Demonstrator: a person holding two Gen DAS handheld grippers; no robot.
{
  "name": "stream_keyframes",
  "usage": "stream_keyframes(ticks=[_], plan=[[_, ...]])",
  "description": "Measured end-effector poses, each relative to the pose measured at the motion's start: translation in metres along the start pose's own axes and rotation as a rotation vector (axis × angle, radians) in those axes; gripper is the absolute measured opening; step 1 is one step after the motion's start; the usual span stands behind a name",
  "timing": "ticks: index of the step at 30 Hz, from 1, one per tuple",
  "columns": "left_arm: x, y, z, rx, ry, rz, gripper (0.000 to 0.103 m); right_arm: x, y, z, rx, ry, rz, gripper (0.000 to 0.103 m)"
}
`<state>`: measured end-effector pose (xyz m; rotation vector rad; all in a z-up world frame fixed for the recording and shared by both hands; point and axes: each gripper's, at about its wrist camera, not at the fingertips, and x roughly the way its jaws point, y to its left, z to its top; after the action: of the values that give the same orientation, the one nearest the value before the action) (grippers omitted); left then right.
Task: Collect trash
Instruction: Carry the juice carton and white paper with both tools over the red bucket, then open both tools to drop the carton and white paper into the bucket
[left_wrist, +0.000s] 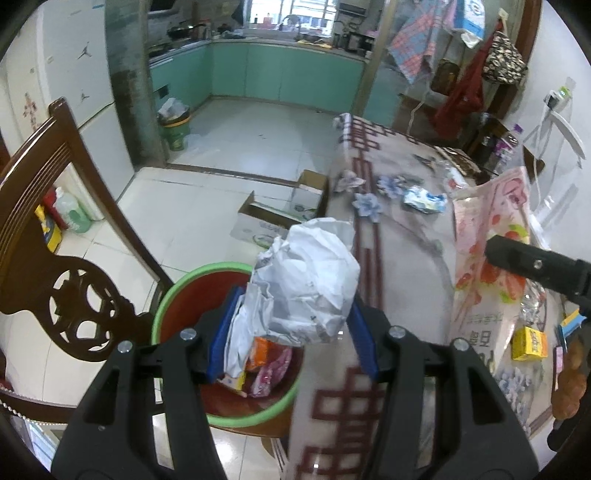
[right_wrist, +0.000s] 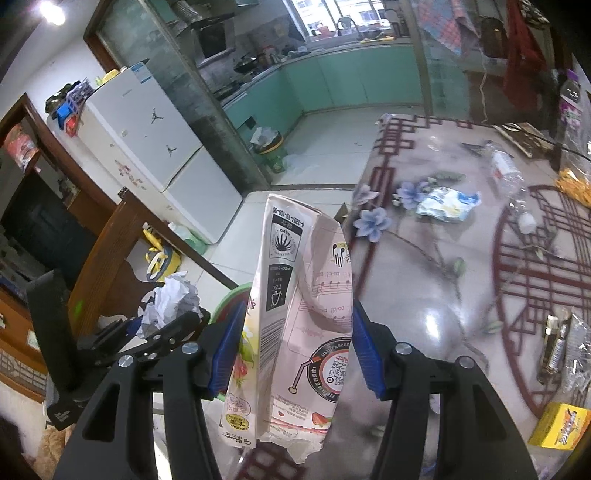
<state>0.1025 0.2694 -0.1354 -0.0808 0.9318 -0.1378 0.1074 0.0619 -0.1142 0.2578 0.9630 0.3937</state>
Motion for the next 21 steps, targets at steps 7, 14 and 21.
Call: stream_keyframes(ticks=[7,14,21], plan=[[0.004,0.029,0.002,-0.038,0.005,0.028,0.053,0.025,0.031,0.005,-0.045,0.029,0.028,0.055],[0.016,0.053,0.005,-0.073,0.025,0.046,0.053,0.05,0.049,0.01,-0.073,0.063,0.036,0.055],[0.032,0.077,0.01,-0.102,0.047,0.067,0.053,0.078,0.066,0.017,-0.094,0.096,0.046,0.055]])
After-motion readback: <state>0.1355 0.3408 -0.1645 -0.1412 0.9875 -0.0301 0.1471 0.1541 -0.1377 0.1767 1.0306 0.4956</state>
